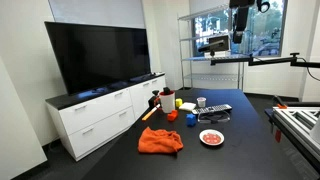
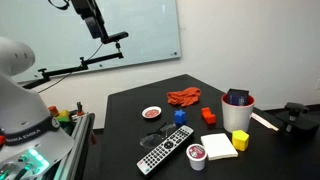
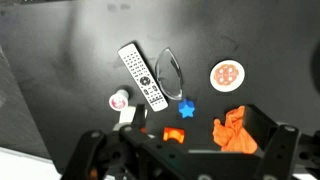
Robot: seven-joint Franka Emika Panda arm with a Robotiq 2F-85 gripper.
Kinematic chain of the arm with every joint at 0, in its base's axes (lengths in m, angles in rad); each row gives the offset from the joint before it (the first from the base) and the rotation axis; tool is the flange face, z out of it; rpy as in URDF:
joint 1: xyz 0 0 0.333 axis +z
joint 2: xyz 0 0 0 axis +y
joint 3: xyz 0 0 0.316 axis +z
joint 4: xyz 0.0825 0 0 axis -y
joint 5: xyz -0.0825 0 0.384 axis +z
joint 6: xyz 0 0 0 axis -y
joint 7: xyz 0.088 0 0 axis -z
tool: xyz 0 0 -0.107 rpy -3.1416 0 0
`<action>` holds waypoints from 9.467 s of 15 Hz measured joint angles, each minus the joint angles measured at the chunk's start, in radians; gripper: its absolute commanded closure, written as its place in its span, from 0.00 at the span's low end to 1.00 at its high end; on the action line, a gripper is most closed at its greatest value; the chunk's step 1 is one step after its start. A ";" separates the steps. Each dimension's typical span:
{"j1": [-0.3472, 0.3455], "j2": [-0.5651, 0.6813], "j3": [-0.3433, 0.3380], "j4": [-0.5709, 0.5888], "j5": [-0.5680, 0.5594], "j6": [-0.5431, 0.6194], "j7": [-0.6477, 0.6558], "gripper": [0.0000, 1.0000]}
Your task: Remove the eraser from the mug and put it on the table
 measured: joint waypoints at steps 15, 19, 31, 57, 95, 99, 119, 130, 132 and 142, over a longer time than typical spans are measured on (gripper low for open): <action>-0.082 0.259 -0.009 0.029 -0.001 0.395 0.169 0.00; -0.162 0.538 0.000 0.122 -0.007 0.632 0.269 0.00; -0.156 0.736 0.034 0.220 -0.016 0.671 0.445 0.00; 0.019 1.308 -0.112 0.677 0.062 0.748 0.713 0.00; 0.069 0.954 -0.092 0.531 0.060 0.648 0.711 0.92; 0.089 0.904 -0.020 0.391 0.066 0.734 0.711 0.92; 0.092 1.029 0.038 0.191 0.065 1.098 0.712 0.91; 0.091 1.040 0.028 0.196 0.065 1.106 0.712 0.00; 0.089 1.039 0.026 0.198 0.066 1.106 0.712 0.00; 0.060 0.879 0.000 0.213 0.071 0.870 0.581 0.00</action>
